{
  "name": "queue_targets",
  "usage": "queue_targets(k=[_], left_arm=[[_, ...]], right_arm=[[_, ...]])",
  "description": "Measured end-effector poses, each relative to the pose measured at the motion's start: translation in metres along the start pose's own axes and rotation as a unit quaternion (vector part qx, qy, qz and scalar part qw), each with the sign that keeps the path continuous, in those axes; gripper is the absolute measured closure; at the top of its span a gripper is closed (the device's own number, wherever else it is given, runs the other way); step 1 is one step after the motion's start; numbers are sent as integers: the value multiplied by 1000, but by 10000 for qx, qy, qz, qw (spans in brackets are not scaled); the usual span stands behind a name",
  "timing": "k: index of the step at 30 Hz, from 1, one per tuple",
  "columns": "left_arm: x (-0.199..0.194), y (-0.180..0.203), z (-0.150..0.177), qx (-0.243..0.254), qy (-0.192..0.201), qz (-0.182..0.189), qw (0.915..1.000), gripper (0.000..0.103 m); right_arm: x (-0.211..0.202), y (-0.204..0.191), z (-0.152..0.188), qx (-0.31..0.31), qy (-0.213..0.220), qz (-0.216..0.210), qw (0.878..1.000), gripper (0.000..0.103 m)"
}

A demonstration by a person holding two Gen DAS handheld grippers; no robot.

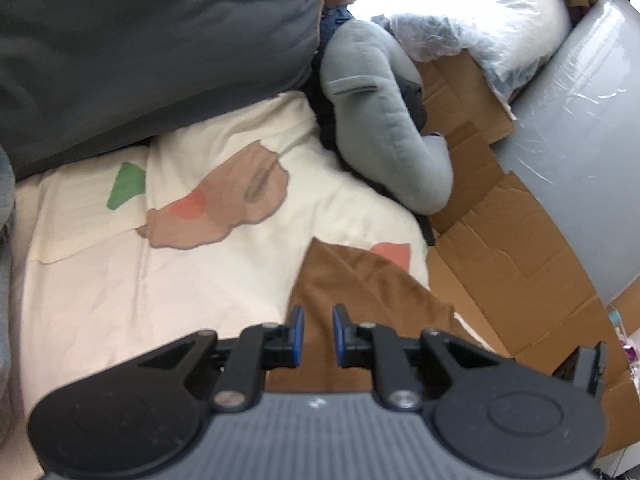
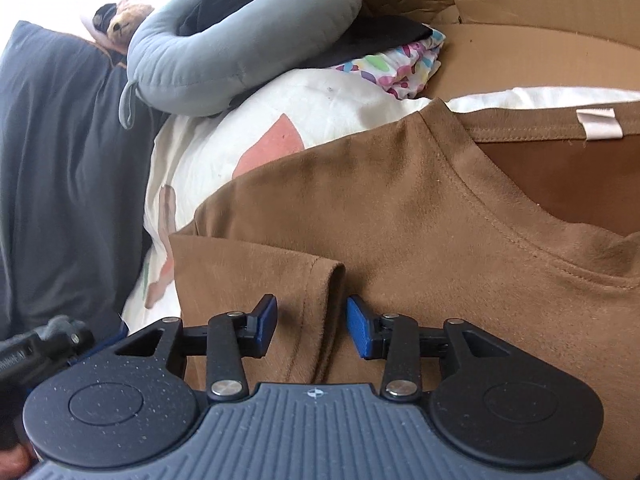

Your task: Fold clothes

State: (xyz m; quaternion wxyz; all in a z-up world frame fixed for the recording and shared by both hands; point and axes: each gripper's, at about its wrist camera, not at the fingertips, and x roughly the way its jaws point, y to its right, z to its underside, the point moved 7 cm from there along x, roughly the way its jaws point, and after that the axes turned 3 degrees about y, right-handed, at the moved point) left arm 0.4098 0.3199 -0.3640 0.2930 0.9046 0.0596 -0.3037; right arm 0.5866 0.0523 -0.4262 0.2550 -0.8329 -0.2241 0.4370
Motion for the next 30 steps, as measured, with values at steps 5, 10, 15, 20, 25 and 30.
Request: queue_targets(k=[5,10,15,20,25,30], left_arm=[[5,-5,-4,99,27,-118,9999,81],[24,-5,-11,178,6,-241,9996,76],[40,1,-20,332,1,-281,9991,61],[54,9,-29,485,-31,-288,9984,56],[68,20,-33,686,-65,-157,9975,56],[84,30,-31,795,-167,-111,9966,56]], right_arm=[[3,3,-6,227,-37,-195,9995,66],[-5,-2,-9,102,-151,-285,9994,89],[-17,-9,-10,-31,-161,-328,9993,103],[-32,-22,-10,-234,-166,-446,9986,103],[-48,-32,-10,-375,-178,-555,9976,103],[-61,-34,-5,-384,-236,-591,9972,103]])
